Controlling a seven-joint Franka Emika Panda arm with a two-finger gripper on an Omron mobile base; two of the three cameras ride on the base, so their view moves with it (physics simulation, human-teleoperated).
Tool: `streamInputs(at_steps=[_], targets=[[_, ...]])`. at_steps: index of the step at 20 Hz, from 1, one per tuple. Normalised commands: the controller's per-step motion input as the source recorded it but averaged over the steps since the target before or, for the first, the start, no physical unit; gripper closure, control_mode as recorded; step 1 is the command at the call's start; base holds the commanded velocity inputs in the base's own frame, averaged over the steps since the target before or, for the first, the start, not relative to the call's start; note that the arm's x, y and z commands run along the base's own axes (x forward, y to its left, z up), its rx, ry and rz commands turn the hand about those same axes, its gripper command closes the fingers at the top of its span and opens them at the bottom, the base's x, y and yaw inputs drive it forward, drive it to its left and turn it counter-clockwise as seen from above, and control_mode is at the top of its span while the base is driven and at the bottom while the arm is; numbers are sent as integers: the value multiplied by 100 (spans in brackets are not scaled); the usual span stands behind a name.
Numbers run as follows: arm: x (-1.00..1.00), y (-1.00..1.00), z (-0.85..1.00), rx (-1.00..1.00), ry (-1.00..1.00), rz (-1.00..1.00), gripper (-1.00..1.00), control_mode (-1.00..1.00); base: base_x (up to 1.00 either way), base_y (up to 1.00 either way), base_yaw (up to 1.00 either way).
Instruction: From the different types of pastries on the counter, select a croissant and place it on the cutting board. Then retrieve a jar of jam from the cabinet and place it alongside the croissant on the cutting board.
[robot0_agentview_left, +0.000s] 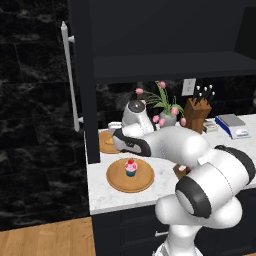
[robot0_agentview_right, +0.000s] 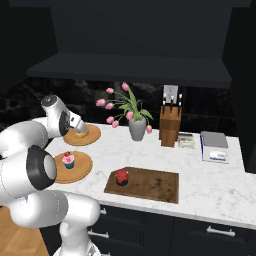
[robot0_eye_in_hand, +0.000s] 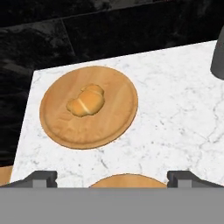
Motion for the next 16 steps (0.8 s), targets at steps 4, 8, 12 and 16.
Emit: streamInputs(at_steps=[4,8,12,16], targets=[[17,7,-46,8,9,-4,-100,-100,0,0,0],[21,0,-8,11,0,-1,-100,-100,0,0,0],[39,0,0,0,-6,-2,-100,-100,0,0,0],[0,3,-1,0,0,0,-100,-100,0,0,0]])
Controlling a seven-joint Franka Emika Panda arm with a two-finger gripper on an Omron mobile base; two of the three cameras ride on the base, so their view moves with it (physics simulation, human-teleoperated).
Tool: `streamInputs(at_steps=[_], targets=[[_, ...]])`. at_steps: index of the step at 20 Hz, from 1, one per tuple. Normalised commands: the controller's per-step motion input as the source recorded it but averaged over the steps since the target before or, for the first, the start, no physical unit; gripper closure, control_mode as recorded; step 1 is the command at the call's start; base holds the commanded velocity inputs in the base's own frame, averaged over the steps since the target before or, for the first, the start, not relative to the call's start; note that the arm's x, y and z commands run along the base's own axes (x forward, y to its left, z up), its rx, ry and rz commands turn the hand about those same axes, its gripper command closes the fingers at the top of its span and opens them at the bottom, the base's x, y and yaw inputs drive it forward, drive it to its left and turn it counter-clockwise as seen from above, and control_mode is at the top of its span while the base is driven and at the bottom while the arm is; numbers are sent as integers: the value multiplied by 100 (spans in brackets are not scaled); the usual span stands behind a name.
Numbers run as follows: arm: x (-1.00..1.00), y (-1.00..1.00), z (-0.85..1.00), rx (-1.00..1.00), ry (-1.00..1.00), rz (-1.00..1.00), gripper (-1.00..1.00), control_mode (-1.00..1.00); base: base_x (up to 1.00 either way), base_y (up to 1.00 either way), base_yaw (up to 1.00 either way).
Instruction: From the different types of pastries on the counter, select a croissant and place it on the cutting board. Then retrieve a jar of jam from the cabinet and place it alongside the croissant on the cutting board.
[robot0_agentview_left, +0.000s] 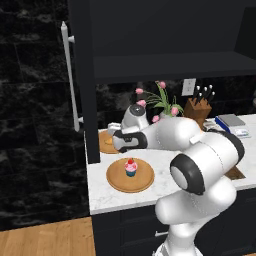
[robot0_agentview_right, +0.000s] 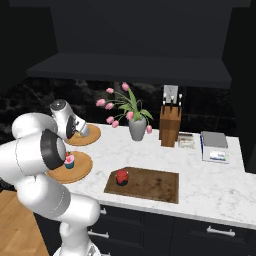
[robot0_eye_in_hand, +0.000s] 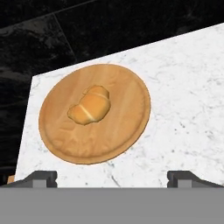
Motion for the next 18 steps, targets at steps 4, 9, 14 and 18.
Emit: streamInputs(at_steps=[4,9,14,18], targets=[[51,12,-22,0,4,-3,-100,-100,0,0,0],[19,16,-7,0,1,-1,-100,-100,0,0,0],[3,8,-20,0,0,0,-100,-100,0,0,0],[11,0,-18,0,0,0,-100,-100,0,0,0]])
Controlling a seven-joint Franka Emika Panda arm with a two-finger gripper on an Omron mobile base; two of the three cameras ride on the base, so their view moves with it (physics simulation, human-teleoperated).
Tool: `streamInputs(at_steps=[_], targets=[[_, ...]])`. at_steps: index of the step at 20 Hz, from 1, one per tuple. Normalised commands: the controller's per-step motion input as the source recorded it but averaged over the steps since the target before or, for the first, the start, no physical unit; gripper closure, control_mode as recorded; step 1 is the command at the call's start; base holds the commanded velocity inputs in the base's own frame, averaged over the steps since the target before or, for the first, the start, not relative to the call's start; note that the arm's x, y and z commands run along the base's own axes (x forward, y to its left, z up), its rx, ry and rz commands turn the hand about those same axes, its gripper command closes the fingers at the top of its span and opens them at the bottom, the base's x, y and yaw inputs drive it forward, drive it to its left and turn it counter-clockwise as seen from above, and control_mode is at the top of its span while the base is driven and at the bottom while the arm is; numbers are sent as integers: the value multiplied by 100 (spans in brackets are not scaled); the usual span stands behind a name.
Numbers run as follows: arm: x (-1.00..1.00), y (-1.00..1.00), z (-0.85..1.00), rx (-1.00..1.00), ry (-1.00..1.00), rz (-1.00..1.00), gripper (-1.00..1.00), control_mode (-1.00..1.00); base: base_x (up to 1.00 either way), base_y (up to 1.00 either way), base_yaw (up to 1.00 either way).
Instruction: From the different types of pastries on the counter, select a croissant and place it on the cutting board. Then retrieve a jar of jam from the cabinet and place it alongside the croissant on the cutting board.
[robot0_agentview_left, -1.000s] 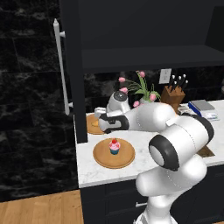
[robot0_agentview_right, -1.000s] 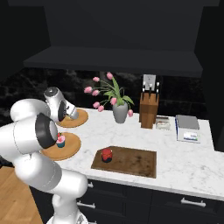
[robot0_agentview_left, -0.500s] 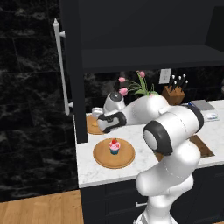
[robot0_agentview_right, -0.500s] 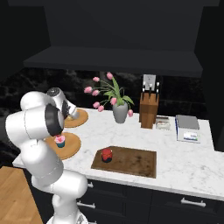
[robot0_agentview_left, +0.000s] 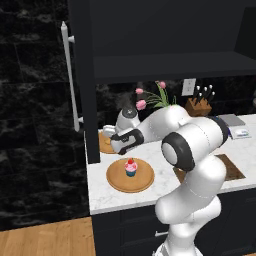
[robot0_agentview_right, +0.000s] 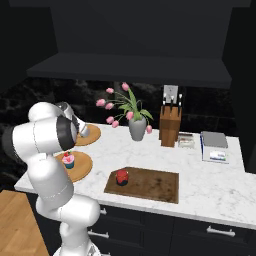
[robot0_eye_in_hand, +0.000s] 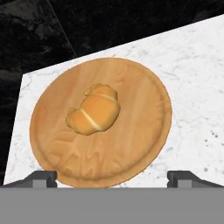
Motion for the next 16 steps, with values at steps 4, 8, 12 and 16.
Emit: streamInputs(at_steps=[4,8,12,16], targets=[[7,0,-1,0,0,0,-100,-100,0,0,0],[64,-2,-12,0,9,0,-100,-100,0,0,0],[31,0,-4,0,5,0,-100,-100,0,0,0],[12,6,-22,0,3,0,-100,-100,0,0,0]])
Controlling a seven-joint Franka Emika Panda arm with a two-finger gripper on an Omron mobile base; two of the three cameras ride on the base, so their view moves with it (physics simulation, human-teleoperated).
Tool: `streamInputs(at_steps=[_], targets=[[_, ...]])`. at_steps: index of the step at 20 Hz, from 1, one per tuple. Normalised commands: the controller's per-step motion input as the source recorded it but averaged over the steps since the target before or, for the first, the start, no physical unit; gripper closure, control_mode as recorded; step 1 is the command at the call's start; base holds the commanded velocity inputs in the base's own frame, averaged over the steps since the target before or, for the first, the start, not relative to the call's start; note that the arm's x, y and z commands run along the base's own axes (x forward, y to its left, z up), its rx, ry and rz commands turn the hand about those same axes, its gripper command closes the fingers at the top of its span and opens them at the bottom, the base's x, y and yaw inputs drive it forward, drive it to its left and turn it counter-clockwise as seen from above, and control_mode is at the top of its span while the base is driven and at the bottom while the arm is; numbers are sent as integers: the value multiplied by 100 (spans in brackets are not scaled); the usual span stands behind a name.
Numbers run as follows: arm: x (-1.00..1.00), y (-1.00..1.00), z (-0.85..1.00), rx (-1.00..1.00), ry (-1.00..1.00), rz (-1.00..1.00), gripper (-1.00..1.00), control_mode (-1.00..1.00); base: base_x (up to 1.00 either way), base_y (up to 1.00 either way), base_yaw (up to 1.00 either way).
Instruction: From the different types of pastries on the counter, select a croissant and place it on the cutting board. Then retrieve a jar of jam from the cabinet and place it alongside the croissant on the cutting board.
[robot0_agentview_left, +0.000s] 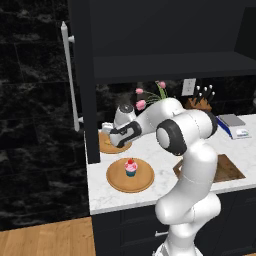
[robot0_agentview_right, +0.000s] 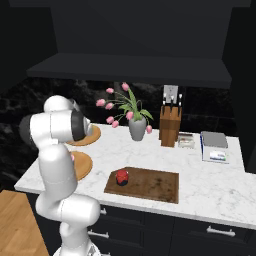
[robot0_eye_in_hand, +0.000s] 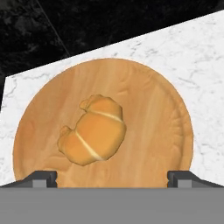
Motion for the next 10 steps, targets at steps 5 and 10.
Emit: streamInputs(at_steps=[5,10], targets=[[50,1,-39,-6,7,0,-100,-100,0,0,0],[1,10,-7,0,0,0,-100,-100,0,0,0]])
